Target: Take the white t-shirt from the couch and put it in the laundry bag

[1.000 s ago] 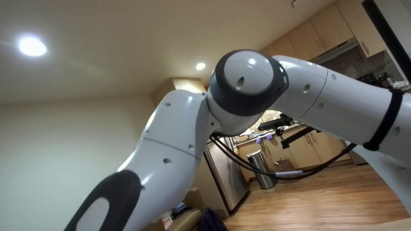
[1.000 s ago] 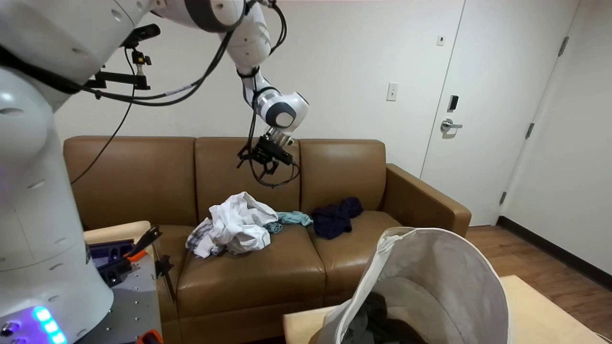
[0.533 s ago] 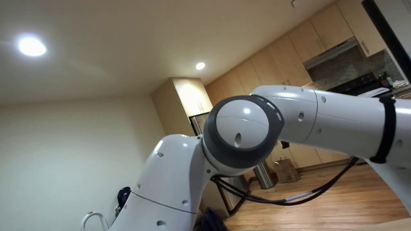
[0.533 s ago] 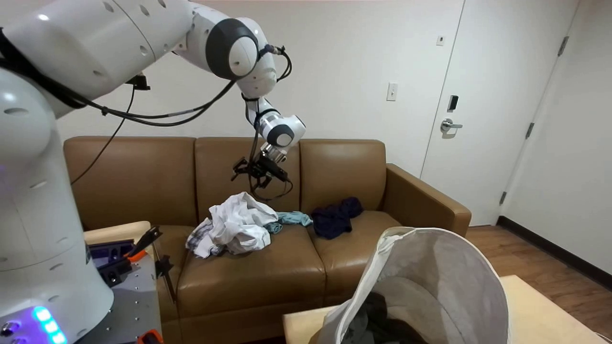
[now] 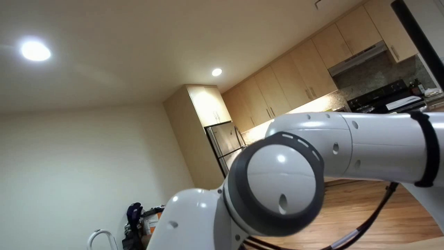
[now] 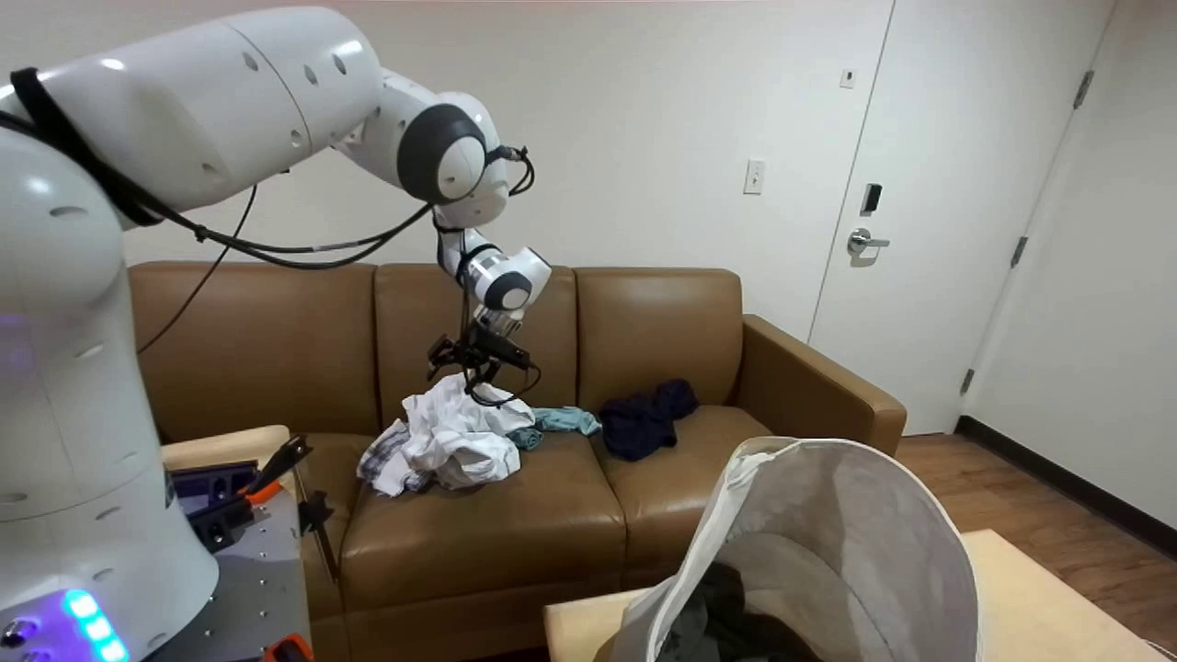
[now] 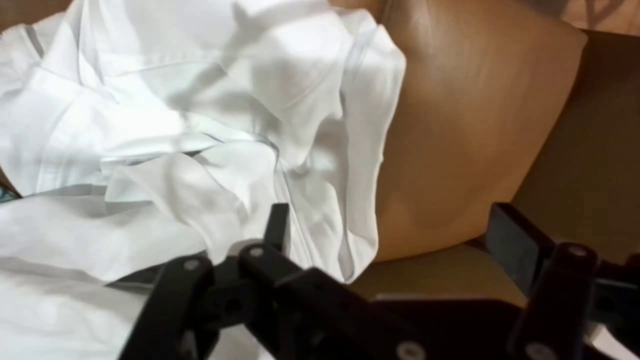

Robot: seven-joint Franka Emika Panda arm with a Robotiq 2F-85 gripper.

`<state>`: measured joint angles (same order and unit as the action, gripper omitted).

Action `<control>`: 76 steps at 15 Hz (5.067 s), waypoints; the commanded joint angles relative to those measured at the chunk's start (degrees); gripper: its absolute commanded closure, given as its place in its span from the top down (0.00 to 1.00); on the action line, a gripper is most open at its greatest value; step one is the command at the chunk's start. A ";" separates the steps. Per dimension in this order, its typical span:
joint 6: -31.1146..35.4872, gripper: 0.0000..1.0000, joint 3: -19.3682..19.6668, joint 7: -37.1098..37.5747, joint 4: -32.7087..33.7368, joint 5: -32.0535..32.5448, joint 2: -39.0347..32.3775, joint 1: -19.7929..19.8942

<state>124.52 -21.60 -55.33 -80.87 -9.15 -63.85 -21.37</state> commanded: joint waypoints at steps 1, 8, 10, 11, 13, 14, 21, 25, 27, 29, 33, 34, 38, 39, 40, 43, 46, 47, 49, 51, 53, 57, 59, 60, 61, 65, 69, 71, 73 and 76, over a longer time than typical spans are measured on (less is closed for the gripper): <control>5.73 1.00 -0.05 -1.15 7.18 6.26 -8.95 -3.94; 6.19 1.00 -1.00 -1.08 17.98 11.64 -20.16 -7.45; 6.02 1.00 0.52 1.30 20.25 12.17 -21.42 -8.95; 4.99 1.00 0.72 1.23 21.34 12.30 -22.09 -9.15; 3.91 1.00 3.66 0.68 20.63 9.30 -21.06 -10.84; 4.20 1.00 5.40 1.61 19.51 8.13 -20.17 -11.69; 0.99 0.72 11.53 3.43 17.98 0.50 -20.03 -15.14; -0.80 0.49 13.00 5.74 18.04 -4.47 -20.05 -14.86; -1.67 0.35 13.94 8.42 18.06 -6.42 -20.07 -15.14; -2.43 0.22 13.79 8.89 18.04 -8.21 -20.15 -14.75; -7.27 0.05 13.94 9.82 19.16 -10.26 -20.18 -13.71; -8.69 0.05 13.76 9.64 19.80 -10.74 -20.18 -13.10; -5.76 0.08 12.63 12.07 18.07 -11.30 -16.35 -8.24; -3.72 0.08 13.61 12.36 16.07 -11.43 -13.68 -7.58; -1.59 0.08 15.19 13.81 14.20 -10.61 -10.95 -7.54; 4.21 0.08 18.93 16.90 8.82 -9.95 -3.60 -6.97; 10.93 0.08 23.55 19.96 1.75 -9.48 4.51 -8.18; 13.40 0.08 24.91 20.46 -0.52 -9.46 6.99 -8.60; 14.70 0.08 26.41 19.98 -5.30 -9.82 12.09 -8.51; 13.49 0.08 16.12 17.96 -10.25 -4.38 15.14 0.18; 12.86 0.11 14.63 21.26 -4.65 -0.69 11.09 1.25; 11.28 0.08 9.05 19.81 -7.43 0.64 10.86 6.36; 13.15 0.08 10.92 22.86 -8.73 4.60 13.46 6.11; 13.89 0.08 12.13 24.51 -9.54 7.14 15.54 6.07; 14.09 0.08 13.73 26.80 -10.13 10.24 17.73 5.65; 15.96 0.08 17.62 36.00 -14.35 17.96 27.03 5.68; 16.71 0.08 19.55 46.46 -21.88 18.59 38.26 7.11; 17.50 0.08 21.11 51.65 -26.11 19.67 44.05 7.20; 17.71 0.08 22.86 57.32 -30.01 22.09 49.87 7.10; 16.20 0.08 24.97 66.98 -35.06 29.78 58.70 7.36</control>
<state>140.10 2.30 2.85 -108.13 13.86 -15.26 -14.65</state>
